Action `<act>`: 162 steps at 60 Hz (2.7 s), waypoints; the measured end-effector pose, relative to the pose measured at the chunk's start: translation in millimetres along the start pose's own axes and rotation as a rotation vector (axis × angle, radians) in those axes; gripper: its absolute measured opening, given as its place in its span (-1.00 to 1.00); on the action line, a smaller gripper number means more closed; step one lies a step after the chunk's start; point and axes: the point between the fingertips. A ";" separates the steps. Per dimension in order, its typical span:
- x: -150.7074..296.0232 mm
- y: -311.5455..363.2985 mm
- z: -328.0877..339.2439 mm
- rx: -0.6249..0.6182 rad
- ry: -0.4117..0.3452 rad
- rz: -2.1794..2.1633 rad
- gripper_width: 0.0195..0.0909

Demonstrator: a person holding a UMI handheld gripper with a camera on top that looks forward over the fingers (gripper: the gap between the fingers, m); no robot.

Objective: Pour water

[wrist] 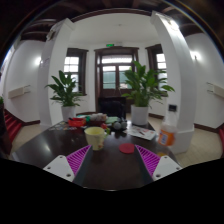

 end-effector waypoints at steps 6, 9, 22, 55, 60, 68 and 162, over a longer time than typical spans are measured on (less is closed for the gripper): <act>-28.3 -63.4 18.1 -0.074 0.002 -0.010 0.84; -35.0 -93.7 22.0 -0.118 0.004 -0.016 0.84; -20.9 -170.3 -11.3 -0.209 -0.043 -0.048 0.83; 0.9 -184.7 -83.9 -0.146 -0.079 0.018 -0.20; 0.1 -185.9 -84.3 -0.156 -0.085 0.018 -0.45; 0.1 -187.9 -83.7 -0.169 -0.076 0.013 -0.63; 42.4 -25.6 -243.1 0.117 0.064 1.715 -0.63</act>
Point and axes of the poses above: the point between the fingertips, and its own axes, seen from behind it with the camera up: y to the left, x up, z backward, against the way the camera looks, and after that the axes turned 9 degrees about -y, right-handed
